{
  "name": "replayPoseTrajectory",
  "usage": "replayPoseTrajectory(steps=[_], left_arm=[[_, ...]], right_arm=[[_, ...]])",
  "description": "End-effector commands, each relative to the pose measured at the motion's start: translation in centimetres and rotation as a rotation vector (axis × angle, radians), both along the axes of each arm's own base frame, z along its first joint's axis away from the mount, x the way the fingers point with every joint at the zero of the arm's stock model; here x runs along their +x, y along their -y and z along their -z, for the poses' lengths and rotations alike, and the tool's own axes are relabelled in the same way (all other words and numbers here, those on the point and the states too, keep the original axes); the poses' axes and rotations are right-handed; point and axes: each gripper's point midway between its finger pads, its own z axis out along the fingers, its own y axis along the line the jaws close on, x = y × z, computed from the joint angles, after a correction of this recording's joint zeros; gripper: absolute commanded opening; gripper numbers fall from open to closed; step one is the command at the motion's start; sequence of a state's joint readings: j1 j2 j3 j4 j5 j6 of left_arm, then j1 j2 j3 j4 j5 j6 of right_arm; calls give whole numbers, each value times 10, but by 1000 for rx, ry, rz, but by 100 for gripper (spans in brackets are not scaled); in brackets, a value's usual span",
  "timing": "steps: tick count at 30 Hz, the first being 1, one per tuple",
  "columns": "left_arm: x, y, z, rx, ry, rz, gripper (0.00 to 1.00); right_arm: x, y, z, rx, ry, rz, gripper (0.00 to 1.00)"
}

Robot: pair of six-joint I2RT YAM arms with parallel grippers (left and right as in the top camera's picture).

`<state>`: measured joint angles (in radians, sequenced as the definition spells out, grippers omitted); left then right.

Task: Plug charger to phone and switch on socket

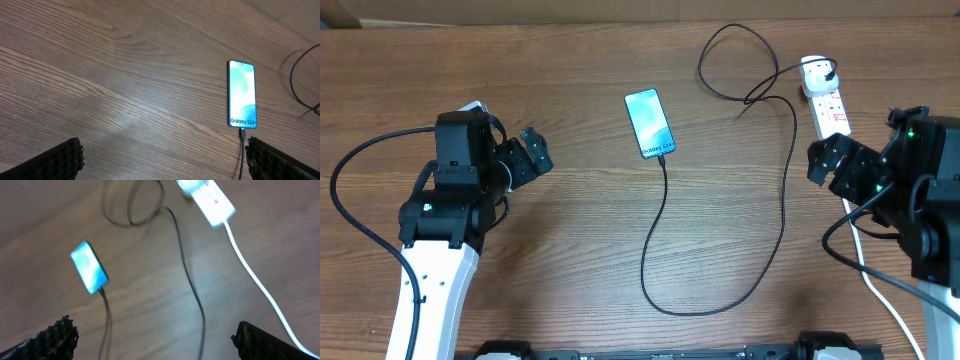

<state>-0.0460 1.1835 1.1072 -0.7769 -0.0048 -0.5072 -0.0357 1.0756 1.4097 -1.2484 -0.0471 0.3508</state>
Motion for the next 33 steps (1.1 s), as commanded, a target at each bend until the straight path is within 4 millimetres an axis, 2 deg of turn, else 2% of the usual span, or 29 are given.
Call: replayPoseTrajectory(steps=[1,4,10,17,27,33], left_arm=[[1,-1,1,-4,-3,-13,99],[1,-1,1,-4,-3,-13,99],[1,-1,1,-4,-3,-13,100],[1,-1,1,-4,-3,-13,100],[1,-1,1,-4,-3,-13,99],[1,-1,1,-4,-3,-13,100]], right_arm=[[-2,-9,-6,-8,70,-42,100],[2,-15,2,-9,125,-63,100],[6,-15,42,-9,206,-65,100],[-5,-17,69,-19,329,-77,100],[-22,-16,71,-25,516,-78,100],[-29,-22,66,-79,646,-144,100]])
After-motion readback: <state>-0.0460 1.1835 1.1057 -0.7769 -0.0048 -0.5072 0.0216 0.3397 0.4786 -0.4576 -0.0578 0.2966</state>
